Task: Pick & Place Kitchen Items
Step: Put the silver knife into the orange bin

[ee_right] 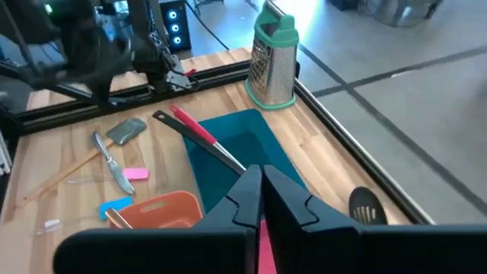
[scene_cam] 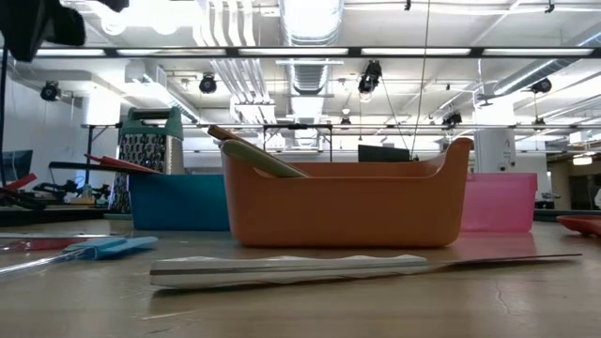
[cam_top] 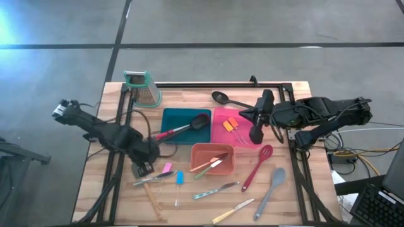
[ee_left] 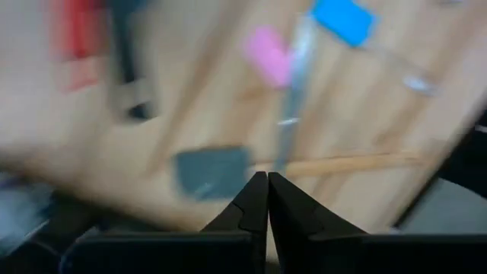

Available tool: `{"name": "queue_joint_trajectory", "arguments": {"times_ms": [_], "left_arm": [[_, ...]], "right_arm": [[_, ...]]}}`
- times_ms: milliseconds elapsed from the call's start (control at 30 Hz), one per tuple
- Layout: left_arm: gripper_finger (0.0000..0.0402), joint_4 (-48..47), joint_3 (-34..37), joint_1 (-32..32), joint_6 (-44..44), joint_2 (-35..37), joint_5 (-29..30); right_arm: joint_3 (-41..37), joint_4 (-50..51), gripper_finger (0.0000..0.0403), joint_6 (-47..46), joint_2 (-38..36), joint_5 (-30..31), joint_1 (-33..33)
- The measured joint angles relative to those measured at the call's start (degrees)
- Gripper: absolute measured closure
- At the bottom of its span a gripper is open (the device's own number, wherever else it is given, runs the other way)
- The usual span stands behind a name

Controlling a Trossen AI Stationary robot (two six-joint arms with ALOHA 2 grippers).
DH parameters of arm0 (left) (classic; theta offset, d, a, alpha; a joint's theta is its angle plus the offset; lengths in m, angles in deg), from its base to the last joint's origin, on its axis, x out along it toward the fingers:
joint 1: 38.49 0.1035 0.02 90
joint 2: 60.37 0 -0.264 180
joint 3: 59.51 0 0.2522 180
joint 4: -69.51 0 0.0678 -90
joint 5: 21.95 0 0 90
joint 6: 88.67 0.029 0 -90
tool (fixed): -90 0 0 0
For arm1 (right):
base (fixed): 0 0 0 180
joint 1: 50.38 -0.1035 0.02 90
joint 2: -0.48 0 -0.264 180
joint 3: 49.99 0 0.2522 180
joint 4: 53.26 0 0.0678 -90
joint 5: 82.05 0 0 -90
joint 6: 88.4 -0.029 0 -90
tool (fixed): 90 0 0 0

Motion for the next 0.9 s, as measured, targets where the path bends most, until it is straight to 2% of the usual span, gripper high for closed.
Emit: {"name": "queue_joint_trajectory", "arguments": {"times_ms": [133, 200, 367, 533, 700, 800, 900], "left_arm": [[0.0376, 16.1, 6.9, -0.4, 1.4, -0.2, -7.1], [0.0368, 20.9, 9.6, -1.0, 1.2, -0.5, -9.0], [0.0332, 23.2, 14.9, -2.5, -0.1, -0.8, -7.0], [0.0281, 24.8, 19.7, -2.4, -1.7, -0.9, -6.4], [0.0232, 31.1, 24.0, -2.4, -3.0, -0.9, -10.1], [0.0222, 36.5, 26.0, -2.7, -2.1, -0.9, -11.8], [0.0224, 36.7, 26.3, -3.0, -2.6, -1.5, -9.7]], "right_arm": [[0.0, 0.1, 0.0394, 1.2, -1.1, -0.3, 0.0], [0.0, 0.1, 0.0394, 2.4, -1.5, -0.3, 0.0], [0.0, 0.0, 0.0394, 4.0, -2.4, 0.0, 0.2], [0.0, 0.0, 0.0394, 4.1, -2.6, 0.1, 0.6], [0.0, -0.3, 0.0394, 3.9, -2.6, 0.1, 0.6], [0.0, -0.6, 0.0394, 3.7, -2.6, 0.1, 0.6], [0.0, -0.8, 0.0394, 3.7, -2.6, 0.1, 0.8]]}}
